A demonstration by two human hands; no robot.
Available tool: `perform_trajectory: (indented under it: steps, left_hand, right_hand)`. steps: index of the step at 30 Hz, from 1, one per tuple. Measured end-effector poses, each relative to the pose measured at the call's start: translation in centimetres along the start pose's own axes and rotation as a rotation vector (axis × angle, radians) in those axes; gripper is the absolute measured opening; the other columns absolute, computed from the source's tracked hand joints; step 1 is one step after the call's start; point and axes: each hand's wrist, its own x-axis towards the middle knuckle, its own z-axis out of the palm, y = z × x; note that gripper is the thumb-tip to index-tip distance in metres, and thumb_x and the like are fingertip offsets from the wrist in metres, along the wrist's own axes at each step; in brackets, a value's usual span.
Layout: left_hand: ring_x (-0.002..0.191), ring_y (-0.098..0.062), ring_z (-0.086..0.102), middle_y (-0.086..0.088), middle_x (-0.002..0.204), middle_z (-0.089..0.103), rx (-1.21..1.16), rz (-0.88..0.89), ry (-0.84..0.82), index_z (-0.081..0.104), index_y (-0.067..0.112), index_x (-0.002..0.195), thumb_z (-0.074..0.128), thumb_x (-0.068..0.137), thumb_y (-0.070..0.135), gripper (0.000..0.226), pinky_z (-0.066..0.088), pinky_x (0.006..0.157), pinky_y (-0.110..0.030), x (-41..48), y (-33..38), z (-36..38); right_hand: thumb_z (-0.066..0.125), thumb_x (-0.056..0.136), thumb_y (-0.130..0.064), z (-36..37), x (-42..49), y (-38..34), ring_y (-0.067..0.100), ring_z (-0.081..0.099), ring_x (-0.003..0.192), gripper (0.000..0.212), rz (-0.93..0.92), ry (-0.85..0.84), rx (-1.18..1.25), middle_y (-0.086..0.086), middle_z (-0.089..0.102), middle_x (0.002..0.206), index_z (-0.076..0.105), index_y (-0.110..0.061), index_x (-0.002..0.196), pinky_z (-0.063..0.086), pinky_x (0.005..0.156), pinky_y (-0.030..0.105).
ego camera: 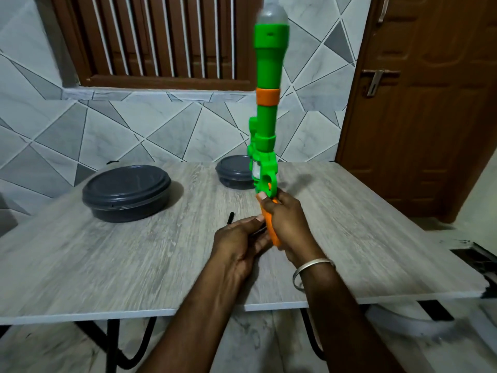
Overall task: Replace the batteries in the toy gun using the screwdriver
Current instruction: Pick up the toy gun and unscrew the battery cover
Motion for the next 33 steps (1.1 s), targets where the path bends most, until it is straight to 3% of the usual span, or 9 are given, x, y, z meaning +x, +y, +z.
perform_trajectory:
  steps: [4, 7, 11, 14, 18, 25, 28, 33]
  left_hand:
    - [0.075, -0.034, 0.075, -0.028, 0.087, 0.074, 0.152, 0.098, 0.062, 0.07, -0.014, 0.095, 0.067, 0.085, -0.009, 0.012, 0.064, 0.066, -0.038, -0.5, 0.2, 0.0]
    - [0.083, -0.043, 0.073, -0.029, 0.089, 0.074, 0.188, 0.124, 0.094, 0.071, -0.014, 0.094, 0.071, 0.081, -0.009, 0.014, 0.064, 0.075, -0.045, -0.8, 0.3, 0.2]
    - [0.085, -0.045, 0.072, -0.034, 0.092, 0.072, 0.173, 0.156, 0.117, 0.07, -0.016, 0.096, 0.075, 0.076, -0.013, 0.021, 0.061, 0.08, -0.054, -1.2, 0.4, 0.4]
    - [0.082, -0.044, 0.072, -0.036, 0.092, 0.07, 0.169, 0.183, 0.129, 0.069, -0.016, 0.096, 0.074, 0.076, -0.015, 0.021, 0.062, 0.078, -0.052, -1.3, 0.4, 0.4]
    - [0.088, -0.045, 0.073, -0.03, 0.088, 0.073, 0.26, 0.23, 0.119, 0.075, -0.009, 0.09, 0.076, 0.078, -0.009, 0.012, 0.06, 0.083, -0.056, -1.1, 0.3, 0.2]
    - [0.083, -0.028, 0.076, -0.012, 0.079, 0.077, 0.629, 0.359, 0.083, 0.08, 0.008, 0.081, 0.081, 0.08, 0.008, 0.001, 0.062, 0.083, -0.046, -0.7, 0.9, -0.2]
    - [0.084, -0.031, 0.076, -0.013, 0.078, 0.077, 0.662, 0.336, 0.09, 0.079, 0.005, 0.079, 0.082, 0.078, 0.005, 0.003, 0.063, 0.083, -0.044, -0.9, 1.4, 0.1]
    - [0.085, -0.036, 0.074, -0.019, 0.078, 0.076, 0.677, 0.281, 0.099, 0.079, 0.003, 0.076, 0.084, 0.076, 0.004, 0.005, 0.061, 0.086, -0.049, -0.7, 1.9, 0.3]
  right_hand:
    - [0.06, 0.096, -0.02, -0.6, 0.3, 1.0, 0.019, 0.062, 0.086, 0.012, 0.175, -0.031, 0.29, 0.01, 0.069, 0.098, 0.069, -0.015, 0.103, 0.05, 0.077, 0.03]
    - [0.056, 0.097, -0.026, -0.9, 0.5, 2.3, 0.023, 0.065, 0.092, 0.029, 0.233, -0.041, 0.403, 0.014, 0.07, 0.105, 0.066, -0.007, 0.116, 0.051, 0.087, 0.038]
    - [0.046, 0.099, -0.036, -1.3, 0.4, 2.8, 0.019, 0.062, 0.075, 0.032, 0.349, -0.132, 0.636, 0.009, 0.064, 0.083, 0.062, -0.009, 0.107, 0.047, 0.074, 0.033]
    - [0.044, 0.099, -0.043, -1.7, 0.5, 3.2, 0.017, 0.065, 0.066, 0.037, 0.39, -0.163, 0.682, 0.007, 0.067, 0.077, 0.063, -0.012, 0.107, 0.045, 0.069, 0.033]
    - [0.042, 0.101, -0.043, -1.9, 0.7, 3.3, 0.019, 0.065, 0.072, 0.039, 0.39, -0.172, 0.708, 0.008, 0.068, 0.08, 0.062, -0.012, 0.112, 0.046, 0.074, 0.035]
    - [0.044, 0.099, -0.044, -1.7, 0.8, 3.5, 0.02, 0.062, 0.074, 0.039, 0.384, -0.175, 0.705, 0.009, 0.065, 0.085, 0.062, -0.014, 0.116, 0.044, 0.073, 0.036]
    - [0.044, 0.099, -0.044, -1.7, 0.6, 3.4, 0.02, 0.061, 0.073, 0.036, 0.38, -0.171, 0.697, 0.007, 0.066, 0.082, 0.064, -0.016, 0.109, 0.042, 0.071, 0.035]
    - [0.044, 0.099, -0.045, -1.6, 0.5, 3.4, 0.019, 0.061, 0.071, 0.042, 0.366, -0.162, 0.65, 0.008, 0.065, 0.087, 0.06, -0.014, 0.122, 0.042, 0.066, 0.034]
